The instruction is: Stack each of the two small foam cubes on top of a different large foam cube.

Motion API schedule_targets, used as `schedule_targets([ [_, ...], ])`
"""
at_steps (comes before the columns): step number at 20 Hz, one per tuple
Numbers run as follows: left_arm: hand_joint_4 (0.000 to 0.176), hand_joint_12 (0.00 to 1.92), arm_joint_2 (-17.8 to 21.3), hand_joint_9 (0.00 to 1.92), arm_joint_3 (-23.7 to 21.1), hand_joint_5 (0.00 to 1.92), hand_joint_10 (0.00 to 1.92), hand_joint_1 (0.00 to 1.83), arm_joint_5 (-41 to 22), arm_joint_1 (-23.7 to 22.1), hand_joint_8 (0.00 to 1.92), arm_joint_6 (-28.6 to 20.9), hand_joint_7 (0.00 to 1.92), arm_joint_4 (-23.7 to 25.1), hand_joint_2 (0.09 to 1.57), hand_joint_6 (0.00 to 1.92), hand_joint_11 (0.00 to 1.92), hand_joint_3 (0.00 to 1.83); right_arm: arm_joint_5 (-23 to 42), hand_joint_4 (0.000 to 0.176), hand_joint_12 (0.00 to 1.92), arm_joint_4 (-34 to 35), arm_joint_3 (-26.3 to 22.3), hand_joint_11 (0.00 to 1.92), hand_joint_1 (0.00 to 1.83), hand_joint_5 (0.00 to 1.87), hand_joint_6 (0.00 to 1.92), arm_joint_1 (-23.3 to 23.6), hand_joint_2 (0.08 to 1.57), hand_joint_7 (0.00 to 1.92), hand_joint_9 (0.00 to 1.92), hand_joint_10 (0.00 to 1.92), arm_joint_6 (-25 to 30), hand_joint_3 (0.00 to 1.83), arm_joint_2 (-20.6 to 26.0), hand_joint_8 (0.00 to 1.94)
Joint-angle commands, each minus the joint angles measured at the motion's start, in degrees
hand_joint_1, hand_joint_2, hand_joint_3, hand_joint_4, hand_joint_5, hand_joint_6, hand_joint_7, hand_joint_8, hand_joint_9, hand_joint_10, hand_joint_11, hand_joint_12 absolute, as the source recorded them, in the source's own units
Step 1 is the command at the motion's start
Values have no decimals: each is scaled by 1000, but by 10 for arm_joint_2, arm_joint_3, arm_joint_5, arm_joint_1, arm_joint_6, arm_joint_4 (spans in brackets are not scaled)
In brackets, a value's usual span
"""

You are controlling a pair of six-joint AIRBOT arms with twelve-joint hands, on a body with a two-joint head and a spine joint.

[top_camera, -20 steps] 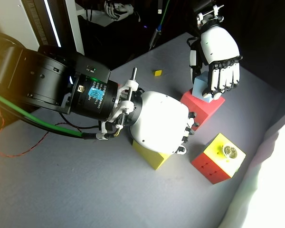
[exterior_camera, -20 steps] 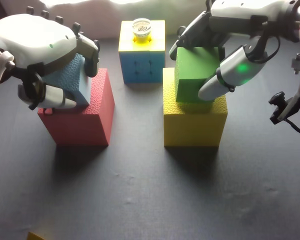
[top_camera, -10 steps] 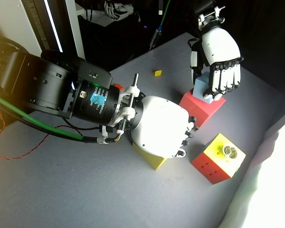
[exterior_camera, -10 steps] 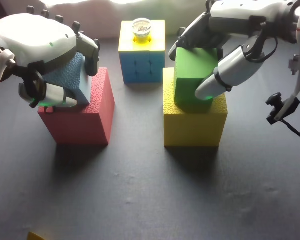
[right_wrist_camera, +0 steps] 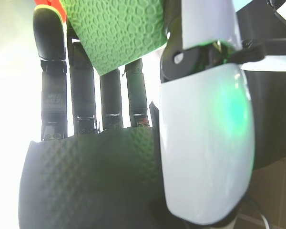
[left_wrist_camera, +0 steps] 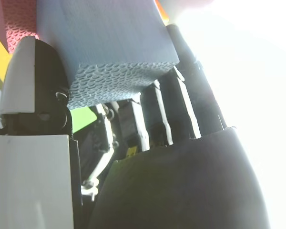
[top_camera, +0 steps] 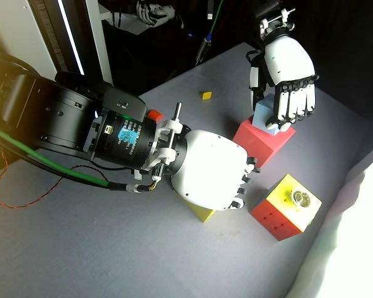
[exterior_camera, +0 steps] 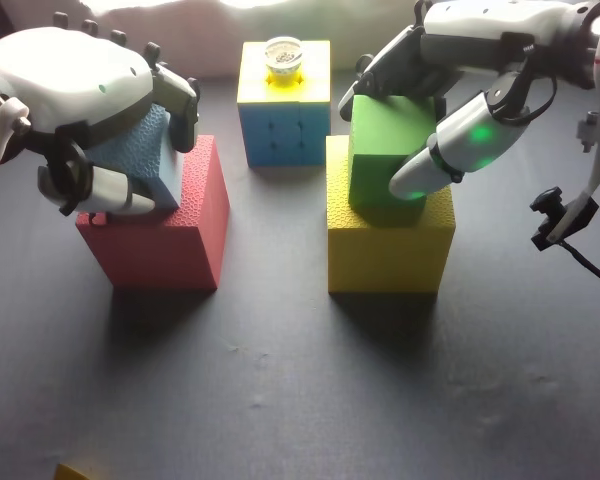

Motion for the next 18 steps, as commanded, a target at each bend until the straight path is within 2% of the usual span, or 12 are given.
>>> schedule_targets([
  [1,0,1279,3,493,3,508,772,1082,-32,2,478,8,595,10,1224,387,245,0,34,0,1367,-4,2,514,1215,878,1108,-2,1127,1043,958,335,-2,0,5,919],
  [2,0,1190,3,533,3,532,557,1044,-32,2,231,8,630,10,1215,189,230,0,34,0,1319,-4,2,500,1167,938,1027,-2,1124,939,943,241,-2,0,5,411],
  [3,0,1087,3,554,3,535,365,1046,-32,2,88,8,618,10,1190,86,212,0,35,0,1216,-4,1,473,1163,814,453,-2,1052,893,902,150,-2,0,5,154],
  [4,0,1053,3,569,3,535,214,1028,-32,2,25,8,597,10,1183,33,184,0,36,0,1149,-4,1,478,1178,820,186,-2,1022,877,896,87,-2,0,5,44],
  [5,0,1020,3,534,3,495,103,1012,-32,2,4,8,540,10,1171,7,132,0,37,0,1092,-4,1,470,1159,819,72,-2,1006,841,876,43,-2,0,5,10],
  [9,0,930,3,397,3,322,5,915,-32,2,0,8,380,10,1162,0,8,0,38,0,1065,-4,1,322,1129,650,0,-3,1006,674,719,0,-2,0,5,0],
  [12,0,604,3,180,3,66,0,768,-32,2,0,8,156,10,1154,0,0,0,38,0,1131,-4,1,119,1026,472,0,-3,1001,514,539,0,-2,0,5,0],
  [14,0,416,3,104,3,5,2,696,-32,1,3,8,74,10,1140,0,0,0,39,0,1138,-4,1,12,978,377,0,-4,989,422,440,0,-2,0,5,0],
  [15,0,256,3,51,3,0,4,623,-32,0,2,8,19,10,1144,0,0,0,39,0,1026,-4,1,2,933,303,0,-4,1001,357,376,1,-2,3,5,0],
  [18,0,139,3,27,3,0,3,573,-32,-2,0,8,0,10,1078,0,0,0,43,0,723,-4,1,0,811,193,0,-4,964,229,239,2,-1,0,5,1],
])
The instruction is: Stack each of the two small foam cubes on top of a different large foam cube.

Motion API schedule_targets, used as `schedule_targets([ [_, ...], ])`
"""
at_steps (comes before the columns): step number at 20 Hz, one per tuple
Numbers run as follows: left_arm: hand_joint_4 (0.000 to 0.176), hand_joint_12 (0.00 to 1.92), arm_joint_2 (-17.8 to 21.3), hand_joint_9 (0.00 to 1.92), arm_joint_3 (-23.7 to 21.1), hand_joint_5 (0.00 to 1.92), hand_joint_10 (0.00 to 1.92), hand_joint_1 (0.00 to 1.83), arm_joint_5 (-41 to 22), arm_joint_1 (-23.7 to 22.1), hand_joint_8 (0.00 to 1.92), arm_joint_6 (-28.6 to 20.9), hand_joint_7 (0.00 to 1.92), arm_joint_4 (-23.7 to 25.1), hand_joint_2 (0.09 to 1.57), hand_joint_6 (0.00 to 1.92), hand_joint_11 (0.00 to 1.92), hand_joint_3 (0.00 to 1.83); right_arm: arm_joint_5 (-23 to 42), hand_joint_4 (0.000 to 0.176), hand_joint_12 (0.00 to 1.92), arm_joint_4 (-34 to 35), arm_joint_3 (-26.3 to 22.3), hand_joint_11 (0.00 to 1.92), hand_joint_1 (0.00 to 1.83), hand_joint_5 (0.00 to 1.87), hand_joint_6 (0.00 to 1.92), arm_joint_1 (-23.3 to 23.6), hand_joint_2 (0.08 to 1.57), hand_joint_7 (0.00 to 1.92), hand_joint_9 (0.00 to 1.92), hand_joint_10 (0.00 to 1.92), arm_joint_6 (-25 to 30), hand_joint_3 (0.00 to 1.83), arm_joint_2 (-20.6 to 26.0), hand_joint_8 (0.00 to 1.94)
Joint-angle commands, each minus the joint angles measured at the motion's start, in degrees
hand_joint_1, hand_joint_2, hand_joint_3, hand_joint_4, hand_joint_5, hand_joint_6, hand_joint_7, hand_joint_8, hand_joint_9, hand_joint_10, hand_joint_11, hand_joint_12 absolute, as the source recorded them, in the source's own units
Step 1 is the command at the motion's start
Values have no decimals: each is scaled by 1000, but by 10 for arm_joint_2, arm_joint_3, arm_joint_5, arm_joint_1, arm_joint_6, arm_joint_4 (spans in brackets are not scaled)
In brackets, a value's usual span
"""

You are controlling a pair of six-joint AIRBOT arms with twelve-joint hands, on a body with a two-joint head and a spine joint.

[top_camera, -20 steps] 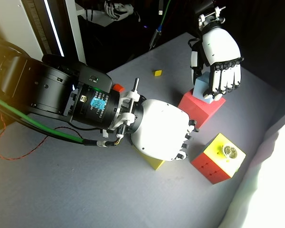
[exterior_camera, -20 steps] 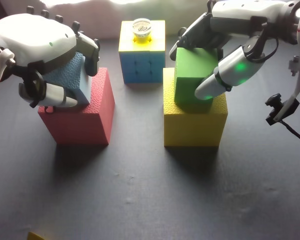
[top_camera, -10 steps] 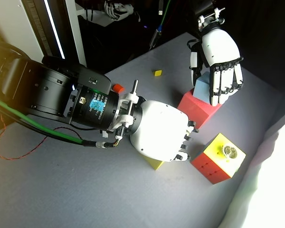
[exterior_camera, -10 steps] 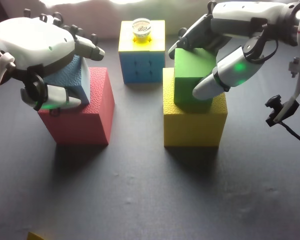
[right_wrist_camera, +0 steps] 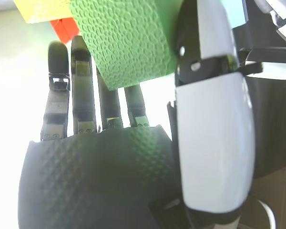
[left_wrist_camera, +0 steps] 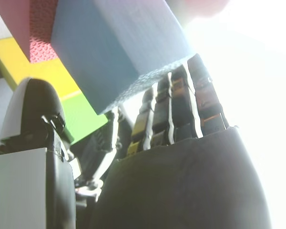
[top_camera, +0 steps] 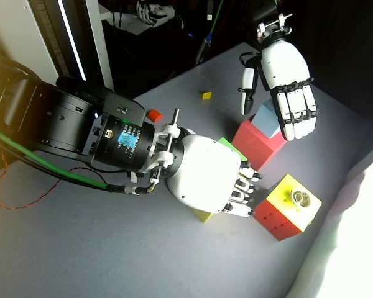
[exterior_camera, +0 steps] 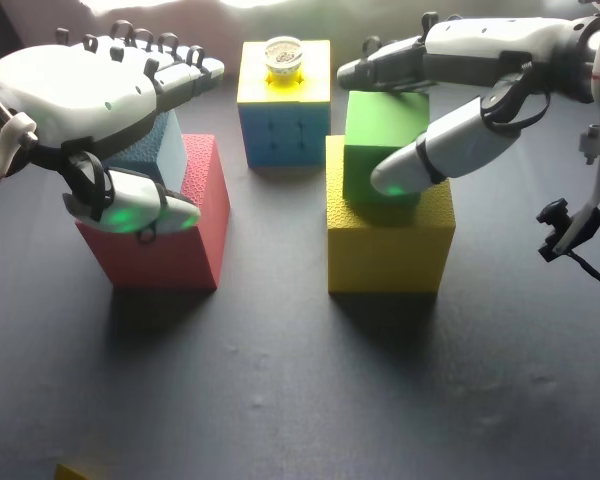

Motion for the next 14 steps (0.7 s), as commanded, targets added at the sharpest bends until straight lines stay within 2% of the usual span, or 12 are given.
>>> schedule_targets([
  [1,0,97,6,12,2,0,2,573,-45,-8,0,3,0,13,1057,0,0,0,55,0,643,1,1,0,792,166,0,2,947,186,197,1,4,0,6,0],
  [3,0,12,7,0,0,0,0,582,-45,-9,0,3,0,12,1006,0,0,0,58,0,317,1,1,0,640,21,2,4,945,21,45,3,8,0,7,2],
  [5,0,0,9,0,-3,0,0,487,-45,-10,0,3,0,11,986,0,0,0,55,0,58,1,1,0,668,0,0,9,923,0,1,0,10,0,8,0],
  [9,0,0,15,0,-12,0,0,466,-45,-10,0,12,0,2,947,0,0,0,54,0,0,0,-7,0,761,0,0,23,890,0,0,0,14,0,20,0],
  [14,0,0,32,0,-32,0,0,456,-46,-10,0,14,0,-4,867,0,0,0,72,0,0,0,-40,0,694,0,0,36,822,0,0,0,14,0,72,0],
])
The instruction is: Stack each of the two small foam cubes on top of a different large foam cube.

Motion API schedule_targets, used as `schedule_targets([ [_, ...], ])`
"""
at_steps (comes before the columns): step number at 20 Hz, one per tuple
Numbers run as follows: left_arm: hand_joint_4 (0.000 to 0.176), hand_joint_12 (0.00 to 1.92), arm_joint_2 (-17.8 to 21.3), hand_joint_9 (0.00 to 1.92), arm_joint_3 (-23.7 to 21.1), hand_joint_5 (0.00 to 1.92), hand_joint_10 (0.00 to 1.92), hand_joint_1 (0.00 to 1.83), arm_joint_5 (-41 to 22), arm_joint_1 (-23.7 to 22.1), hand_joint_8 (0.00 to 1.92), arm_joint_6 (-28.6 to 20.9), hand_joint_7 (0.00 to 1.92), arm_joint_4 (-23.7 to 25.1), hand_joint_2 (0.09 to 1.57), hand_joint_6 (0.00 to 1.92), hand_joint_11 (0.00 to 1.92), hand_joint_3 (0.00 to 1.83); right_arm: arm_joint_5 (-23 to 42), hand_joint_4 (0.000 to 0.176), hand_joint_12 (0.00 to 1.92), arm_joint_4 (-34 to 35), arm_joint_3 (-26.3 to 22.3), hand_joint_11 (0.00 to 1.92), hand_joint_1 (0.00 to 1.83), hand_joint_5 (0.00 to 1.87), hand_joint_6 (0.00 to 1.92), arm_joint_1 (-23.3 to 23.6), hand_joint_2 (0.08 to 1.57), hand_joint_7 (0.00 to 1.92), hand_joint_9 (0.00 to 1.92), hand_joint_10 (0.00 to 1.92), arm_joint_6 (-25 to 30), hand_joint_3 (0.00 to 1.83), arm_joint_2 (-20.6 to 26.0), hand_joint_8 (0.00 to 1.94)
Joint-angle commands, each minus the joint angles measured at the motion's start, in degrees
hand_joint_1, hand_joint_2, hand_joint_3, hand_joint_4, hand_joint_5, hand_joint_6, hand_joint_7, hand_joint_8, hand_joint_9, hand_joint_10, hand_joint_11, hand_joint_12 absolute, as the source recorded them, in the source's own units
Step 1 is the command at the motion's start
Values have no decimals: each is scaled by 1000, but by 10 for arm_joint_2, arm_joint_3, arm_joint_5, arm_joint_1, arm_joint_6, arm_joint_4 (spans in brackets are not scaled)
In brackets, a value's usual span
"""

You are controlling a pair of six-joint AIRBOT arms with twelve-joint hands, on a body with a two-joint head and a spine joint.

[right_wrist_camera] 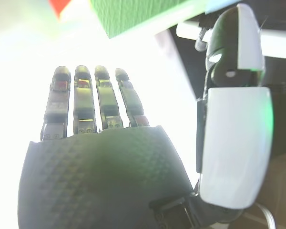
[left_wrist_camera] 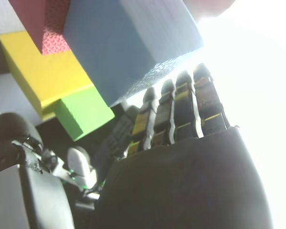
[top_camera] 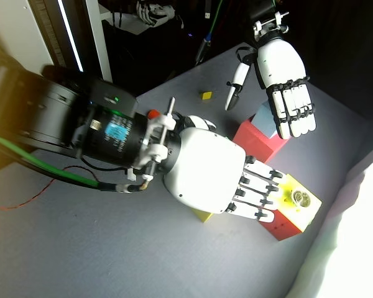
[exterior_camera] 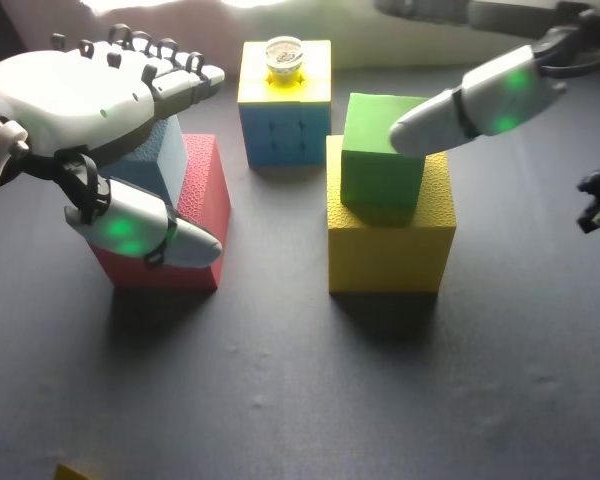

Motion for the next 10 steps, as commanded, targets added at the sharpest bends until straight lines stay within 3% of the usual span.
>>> schedule_targets([
  [1,0,0,10,0,-3,0,0,436,-47,-8,0,0,0,13,866,0,0,0,70,0,0,2,-5,0,667,0,0,4,813,0,0,0,5,0,15,0],
  [6,0,0,19,0,-17,0,0,492,-47,5,0,-96,0,102,905,0,0,0,114,0,0,-1,-27,0,652,0,0,5,793,0,0,0,12,0,66,0],
  [10,0,0,25,0,-19,0,0,507,-54,25,0,-262,0,253,930,0,0,9,114,0,0,-30,-47,0,642,0,0,-18,831,0,0,0,12,0,99,0],
])
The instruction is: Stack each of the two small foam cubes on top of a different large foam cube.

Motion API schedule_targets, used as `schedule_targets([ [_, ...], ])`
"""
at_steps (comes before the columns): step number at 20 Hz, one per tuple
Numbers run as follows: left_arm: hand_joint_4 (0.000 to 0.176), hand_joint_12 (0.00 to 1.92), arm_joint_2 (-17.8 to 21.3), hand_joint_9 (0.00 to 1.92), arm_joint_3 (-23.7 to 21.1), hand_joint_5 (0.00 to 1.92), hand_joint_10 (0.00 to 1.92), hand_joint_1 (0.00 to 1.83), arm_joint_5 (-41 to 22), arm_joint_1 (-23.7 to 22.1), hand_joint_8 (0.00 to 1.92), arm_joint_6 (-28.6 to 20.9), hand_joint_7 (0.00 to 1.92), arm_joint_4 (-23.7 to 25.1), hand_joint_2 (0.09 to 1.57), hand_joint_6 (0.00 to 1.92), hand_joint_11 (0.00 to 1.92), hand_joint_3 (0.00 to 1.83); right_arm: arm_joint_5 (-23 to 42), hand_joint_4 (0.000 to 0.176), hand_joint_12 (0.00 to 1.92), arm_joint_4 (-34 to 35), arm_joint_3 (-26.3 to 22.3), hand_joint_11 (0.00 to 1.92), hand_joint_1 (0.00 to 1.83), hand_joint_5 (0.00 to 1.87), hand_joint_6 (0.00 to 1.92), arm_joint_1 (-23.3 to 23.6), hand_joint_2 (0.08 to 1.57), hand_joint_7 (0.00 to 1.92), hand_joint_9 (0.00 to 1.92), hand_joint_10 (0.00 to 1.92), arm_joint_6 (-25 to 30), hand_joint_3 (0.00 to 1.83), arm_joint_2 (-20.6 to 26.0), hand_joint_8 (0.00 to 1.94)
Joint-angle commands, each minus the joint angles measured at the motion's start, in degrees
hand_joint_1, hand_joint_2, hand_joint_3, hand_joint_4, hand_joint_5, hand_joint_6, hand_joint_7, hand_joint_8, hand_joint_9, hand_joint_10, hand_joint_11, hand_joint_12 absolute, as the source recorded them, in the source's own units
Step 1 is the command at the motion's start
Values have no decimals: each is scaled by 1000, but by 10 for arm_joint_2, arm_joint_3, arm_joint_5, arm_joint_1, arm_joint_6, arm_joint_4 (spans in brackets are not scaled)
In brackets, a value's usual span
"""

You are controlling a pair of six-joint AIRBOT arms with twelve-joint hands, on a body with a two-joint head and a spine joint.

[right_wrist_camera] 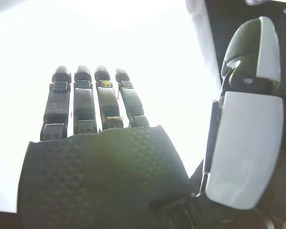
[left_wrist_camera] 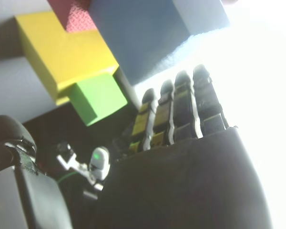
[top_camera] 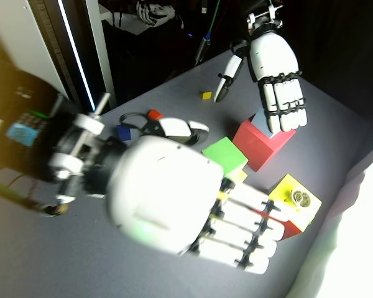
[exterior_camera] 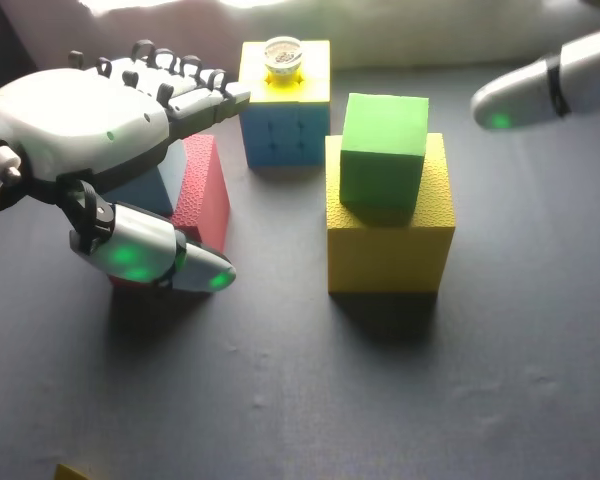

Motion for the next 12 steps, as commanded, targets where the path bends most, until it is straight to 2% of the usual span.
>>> schedule_targets([
  [1,0,0,9,0,2,0,0,477,-60,0,0,-45,0,47,937,0,0,11,59,0,0,-17,-9,0,631,0,0,8,841,0,0,0,6,1,19,0],
  [5,0,0,14,0,3,0,0,449,-92,13,0,-196,0,191,956,0,0,11,70,0,0,-84,-48,0,602,0,0,8,858,0,0,0,6,7,58,0],
  [9,0,0,23,0,0,0,0,466,-105,29,0,-318,0,308,993,0,0,18,75,0,0,-89,-51,0,585,0,0,-4,895,0,0,0,6,18,63,0],
  [10,0,0,29,0,-4,0,0,487,-114,39,0,-363,0,350,982,0,0,10,75,0,0,-89,-51,0,588,0,0,-5,899,0,0,0,16,19,63,0],
  [12,0,0,39,0,-12,0,0,454,-127,53,0,-418,0,404,1013,0,0,19,75,0,0,-89,-51,0,620,0,0,-5,926,0,0,0,31,26,63,0],
])
